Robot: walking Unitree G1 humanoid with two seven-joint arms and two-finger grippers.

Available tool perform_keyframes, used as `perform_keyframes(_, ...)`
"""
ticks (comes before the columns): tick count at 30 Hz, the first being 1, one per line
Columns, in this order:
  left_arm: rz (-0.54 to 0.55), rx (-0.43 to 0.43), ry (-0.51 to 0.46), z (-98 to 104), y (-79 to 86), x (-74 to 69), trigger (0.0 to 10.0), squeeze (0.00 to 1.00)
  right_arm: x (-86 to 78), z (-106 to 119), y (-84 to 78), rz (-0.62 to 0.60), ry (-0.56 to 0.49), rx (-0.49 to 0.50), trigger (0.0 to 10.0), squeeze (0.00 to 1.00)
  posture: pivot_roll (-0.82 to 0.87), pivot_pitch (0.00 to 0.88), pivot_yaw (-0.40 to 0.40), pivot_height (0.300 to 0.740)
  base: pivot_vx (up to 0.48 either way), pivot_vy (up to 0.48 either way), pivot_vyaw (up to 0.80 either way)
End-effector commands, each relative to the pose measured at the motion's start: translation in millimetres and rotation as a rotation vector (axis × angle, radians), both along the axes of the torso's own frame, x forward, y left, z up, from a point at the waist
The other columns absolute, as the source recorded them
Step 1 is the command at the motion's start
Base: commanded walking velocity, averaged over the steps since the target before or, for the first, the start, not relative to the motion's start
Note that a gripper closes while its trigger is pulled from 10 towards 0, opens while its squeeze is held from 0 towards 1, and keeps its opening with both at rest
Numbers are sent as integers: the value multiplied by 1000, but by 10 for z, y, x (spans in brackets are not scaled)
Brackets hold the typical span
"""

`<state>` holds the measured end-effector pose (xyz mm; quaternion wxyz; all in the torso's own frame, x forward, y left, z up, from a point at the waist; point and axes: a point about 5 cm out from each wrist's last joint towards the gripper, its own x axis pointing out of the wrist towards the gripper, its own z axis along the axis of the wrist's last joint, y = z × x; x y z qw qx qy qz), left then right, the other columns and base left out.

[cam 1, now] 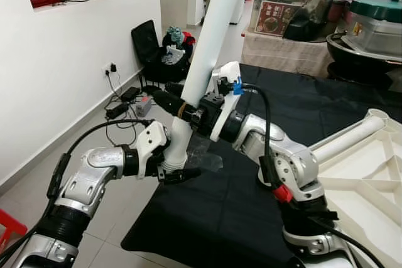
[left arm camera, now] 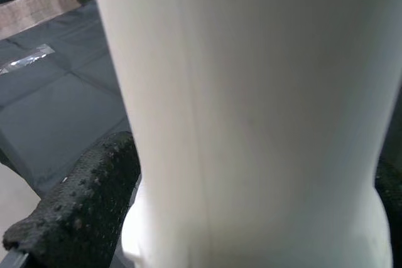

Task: Building children table

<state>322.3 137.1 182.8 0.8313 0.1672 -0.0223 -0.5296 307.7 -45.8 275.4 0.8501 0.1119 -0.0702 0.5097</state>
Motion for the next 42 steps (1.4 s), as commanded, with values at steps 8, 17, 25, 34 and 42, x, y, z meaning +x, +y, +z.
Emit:
perform_keyframes(8,-30,-23,2,-5,-53,12,0,0,-87,150,88,65,-37,41,10000,0,71,0,-54,740,0,0,0)
perform_keyframes(17,-38,-29,5,1,-54,7,0,0,-93,149,92,67,-35,41,10000,0,70,0,-52,740,0,0,0)
perform_keyframes(25,-30,-39,4,23,-74,26,1412,0,-77,154,67,45,-35,46,10000,0,73,0,-51,740,0,0,0)
perform_keyframes(34,-53,-7,5,77,-32,9,10000,0,-90,124,-73,104,-18,124,10000,1000,76,0,-53,740,0,0,0)
perform_keyframes(42,-267,-21,87,136,-198,-235,10000,0,-115,258,-328,254,-91,302,10000,1000,96,0,-65,740,0,0,0)
